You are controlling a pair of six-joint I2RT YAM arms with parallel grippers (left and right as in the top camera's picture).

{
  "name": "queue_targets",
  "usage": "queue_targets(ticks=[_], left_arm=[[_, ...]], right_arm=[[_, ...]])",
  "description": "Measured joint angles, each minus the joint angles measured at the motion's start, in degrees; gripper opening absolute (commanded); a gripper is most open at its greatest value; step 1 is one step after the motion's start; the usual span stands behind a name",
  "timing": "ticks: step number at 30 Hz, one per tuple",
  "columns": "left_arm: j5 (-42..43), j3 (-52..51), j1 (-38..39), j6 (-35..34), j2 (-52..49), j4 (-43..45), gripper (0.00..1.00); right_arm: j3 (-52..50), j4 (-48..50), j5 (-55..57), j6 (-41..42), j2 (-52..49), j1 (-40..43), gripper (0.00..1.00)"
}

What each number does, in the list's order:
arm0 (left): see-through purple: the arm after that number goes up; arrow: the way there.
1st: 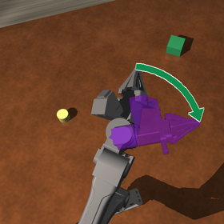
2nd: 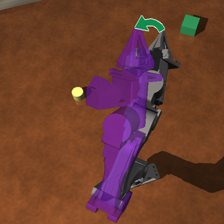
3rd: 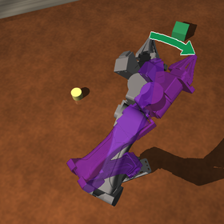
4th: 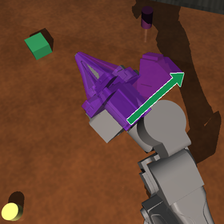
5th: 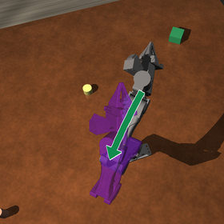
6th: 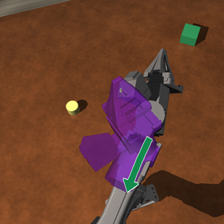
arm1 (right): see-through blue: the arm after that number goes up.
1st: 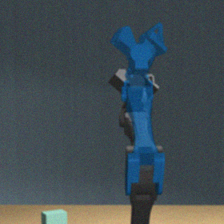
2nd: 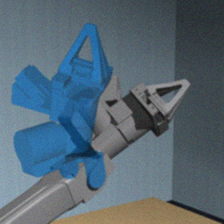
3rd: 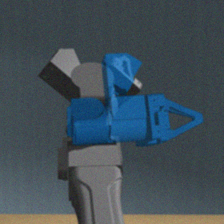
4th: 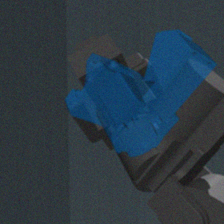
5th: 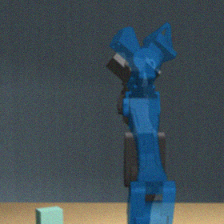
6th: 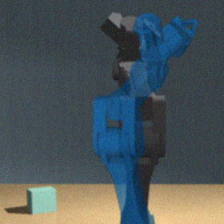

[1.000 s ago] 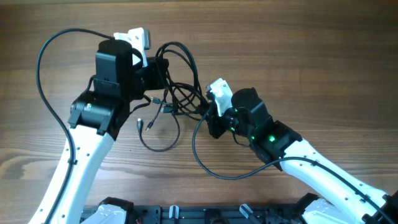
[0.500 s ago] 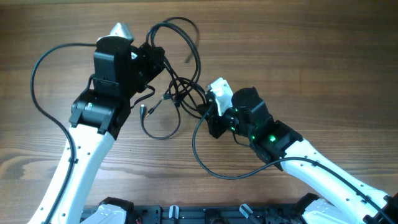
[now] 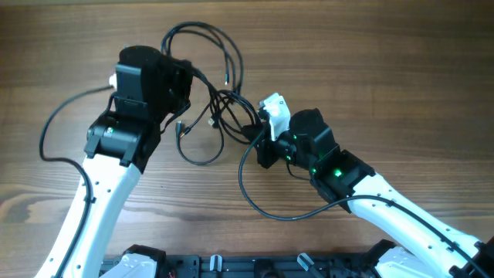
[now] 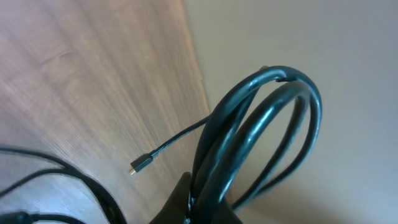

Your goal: Untangle cables

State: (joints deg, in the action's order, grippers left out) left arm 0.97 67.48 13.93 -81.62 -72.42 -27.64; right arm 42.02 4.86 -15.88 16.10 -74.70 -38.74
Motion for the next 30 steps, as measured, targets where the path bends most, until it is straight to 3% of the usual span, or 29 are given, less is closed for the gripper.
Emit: queue_targets(ticks=[6, 14, 23, 30], left_arm=[[-2.3, 0.0, -0.2, -14.3, 0.0, -4.2, 0.04], [-2.7, 0.0, -0.2, -18.3, 0.0, -4.2, 0.04], [-6.0, 0.0, -0.4, -22.7, 0.0, -4.1, 0.04], [-6.5, 0.0, -0.4, -24.2, 0.0, -4.8, 0.04]], right_arm=[[-0.4, 0.7, 0.0, 1.3, -0.2, 0.0, 0.04], [-0.4, 1.3, -0.9, 1.9, -0.2, 0.0, 0.04], [-0.7, 8.2, -15.7, 2.1, -0.3, 0.1, 0.04], [-0.7, 8.5, -18.1, -1.3, -0.3, -0.9, 0.04]])
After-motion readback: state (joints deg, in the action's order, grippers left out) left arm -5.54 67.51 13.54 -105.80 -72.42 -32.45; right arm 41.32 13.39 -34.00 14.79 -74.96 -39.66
